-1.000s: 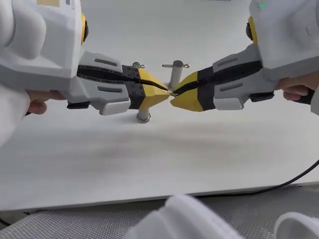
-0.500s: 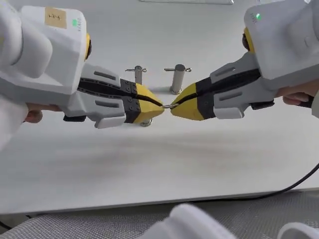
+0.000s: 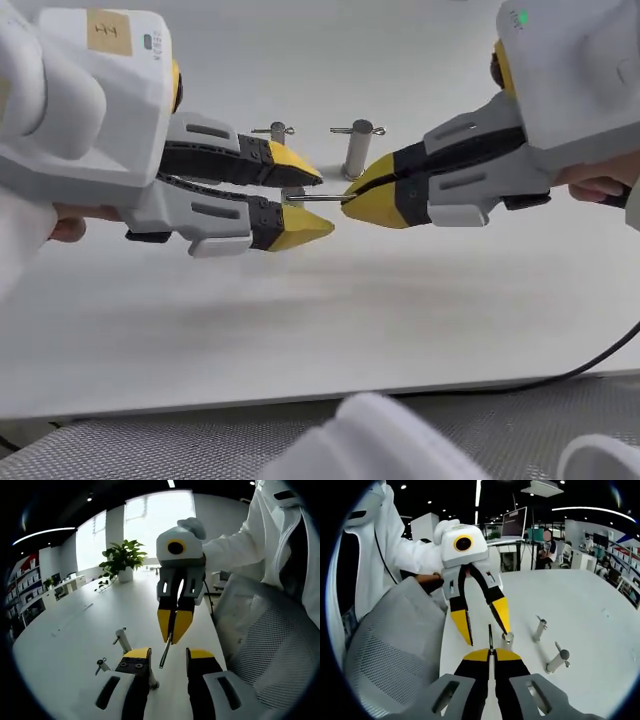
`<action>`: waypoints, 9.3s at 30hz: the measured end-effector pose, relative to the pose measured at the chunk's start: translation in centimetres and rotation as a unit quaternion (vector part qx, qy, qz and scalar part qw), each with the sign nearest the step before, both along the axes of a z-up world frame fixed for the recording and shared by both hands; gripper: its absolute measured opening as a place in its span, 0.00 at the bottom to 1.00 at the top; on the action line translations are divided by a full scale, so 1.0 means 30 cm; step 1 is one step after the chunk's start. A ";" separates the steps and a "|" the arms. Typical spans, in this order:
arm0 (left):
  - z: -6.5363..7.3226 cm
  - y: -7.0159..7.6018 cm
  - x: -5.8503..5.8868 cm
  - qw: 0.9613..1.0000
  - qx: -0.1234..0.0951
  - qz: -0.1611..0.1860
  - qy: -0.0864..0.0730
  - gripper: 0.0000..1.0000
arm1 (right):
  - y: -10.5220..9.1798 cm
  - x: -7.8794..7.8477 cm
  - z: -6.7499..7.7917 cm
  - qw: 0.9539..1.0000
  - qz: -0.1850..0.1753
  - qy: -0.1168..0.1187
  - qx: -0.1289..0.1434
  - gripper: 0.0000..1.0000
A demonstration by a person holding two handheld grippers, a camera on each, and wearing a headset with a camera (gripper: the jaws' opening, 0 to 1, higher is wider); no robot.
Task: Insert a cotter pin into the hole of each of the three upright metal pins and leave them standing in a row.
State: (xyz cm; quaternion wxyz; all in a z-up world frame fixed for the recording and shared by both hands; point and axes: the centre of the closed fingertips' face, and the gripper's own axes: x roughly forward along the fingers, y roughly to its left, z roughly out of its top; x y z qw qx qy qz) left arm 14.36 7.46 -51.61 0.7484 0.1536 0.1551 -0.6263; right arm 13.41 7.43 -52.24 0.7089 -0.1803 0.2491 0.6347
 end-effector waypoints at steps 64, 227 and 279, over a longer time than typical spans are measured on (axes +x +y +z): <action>-0.124 0.049 0.099 0.998 0.055 0.018 0.026 0.11 | 0.048 0.090 -0.148 0.998 0.036 -0.010 -0.050 0.00; -0.123 0.214 -0.017 0.974 0.003 0.188 0.129 0.97 | -0.309 0.394 -0.123 0.995 -0.092 -0.020 0.013 0.32; -0.097 0.243 -0.040 0.940 -0.042 0.293 0.169 0.99 | -0.442 0.078 -0.065 0.949 -0.309 0.071 0.006 0.97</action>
